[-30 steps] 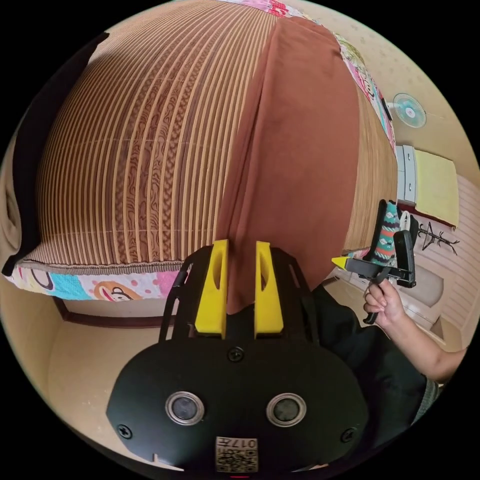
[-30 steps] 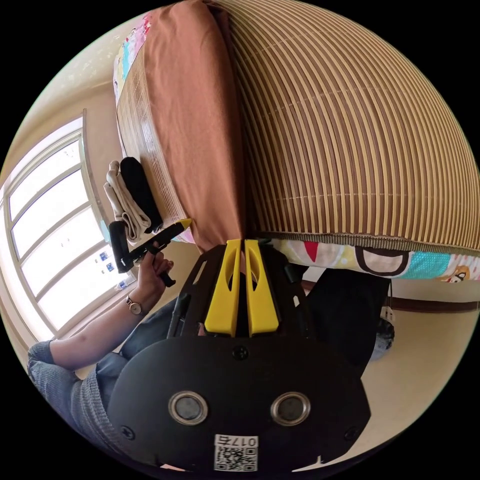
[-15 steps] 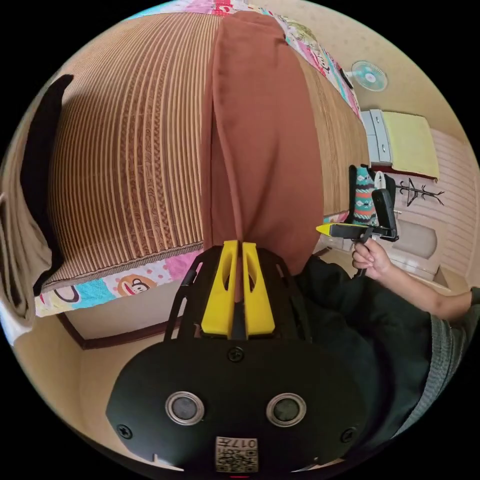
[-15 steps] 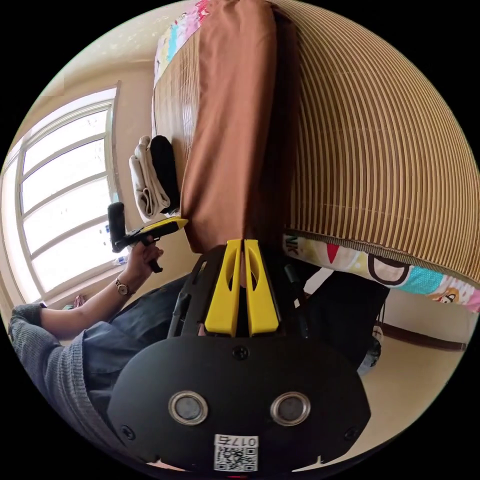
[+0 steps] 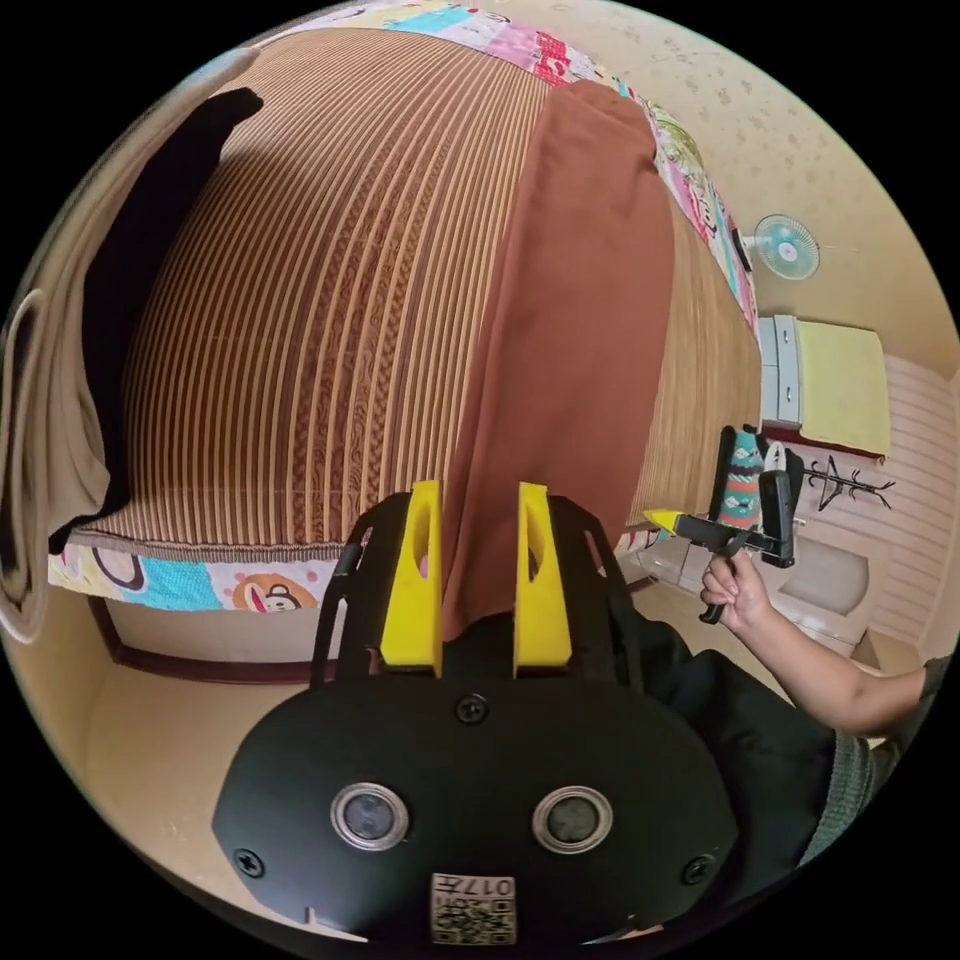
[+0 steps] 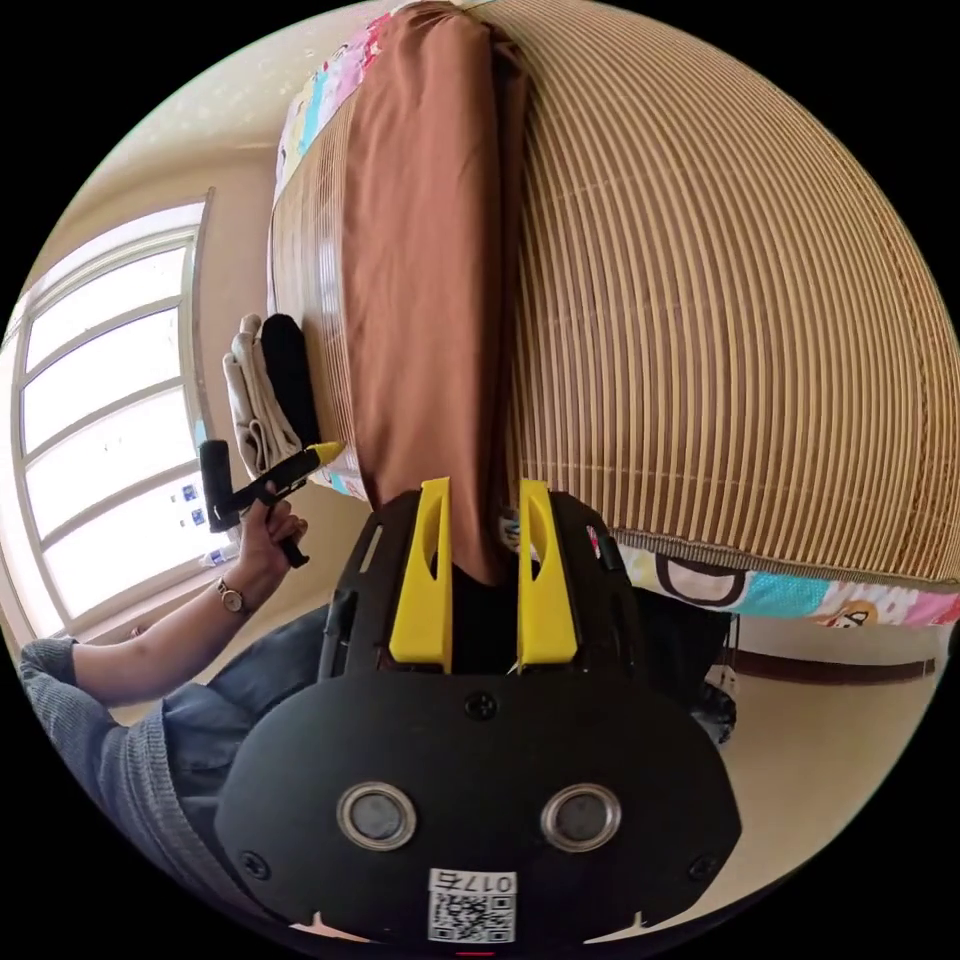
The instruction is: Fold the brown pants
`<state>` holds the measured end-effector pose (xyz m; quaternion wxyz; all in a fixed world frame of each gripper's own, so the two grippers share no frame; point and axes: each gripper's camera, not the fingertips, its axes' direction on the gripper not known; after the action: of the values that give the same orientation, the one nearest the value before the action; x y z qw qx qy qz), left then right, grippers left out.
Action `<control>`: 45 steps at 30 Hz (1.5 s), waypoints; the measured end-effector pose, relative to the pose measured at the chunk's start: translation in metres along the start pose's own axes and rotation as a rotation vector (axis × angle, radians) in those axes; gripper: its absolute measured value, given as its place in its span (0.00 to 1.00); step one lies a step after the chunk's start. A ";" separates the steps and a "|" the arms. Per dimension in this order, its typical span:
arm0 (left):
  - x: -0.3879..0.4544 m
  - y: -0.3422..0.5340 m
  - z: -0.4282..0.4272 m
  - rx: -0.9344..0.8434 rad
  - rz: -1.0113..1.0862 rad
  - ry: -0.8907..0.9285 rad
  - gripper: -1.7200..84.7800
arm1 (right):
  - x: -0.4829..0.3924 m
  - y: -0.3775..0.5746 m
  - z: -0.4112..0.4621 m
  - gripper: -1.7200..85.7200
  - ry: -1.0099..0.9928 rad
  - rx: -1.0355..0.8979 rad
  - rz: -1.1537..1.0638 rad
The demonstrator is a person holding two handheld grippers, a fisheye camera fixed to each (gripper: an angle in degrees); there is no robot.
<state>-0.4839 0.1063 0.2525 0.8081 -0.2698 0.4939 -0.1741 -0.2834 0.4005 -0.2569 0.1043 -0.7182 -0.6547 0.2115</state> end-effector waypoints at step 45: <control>0.077 -0.102 -0.011 -0.031 0.355 0.790 0.06 | -0.087 -0.018 -0.070 0.05 -0.628 0.258 -0.179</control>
<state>-0.4608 -0.0198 0.2564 0.5704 -0.1054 0.8064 -0.1148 -0.2732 0.3259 -0.1721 0.0058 -0.5387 -0.6830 0.4932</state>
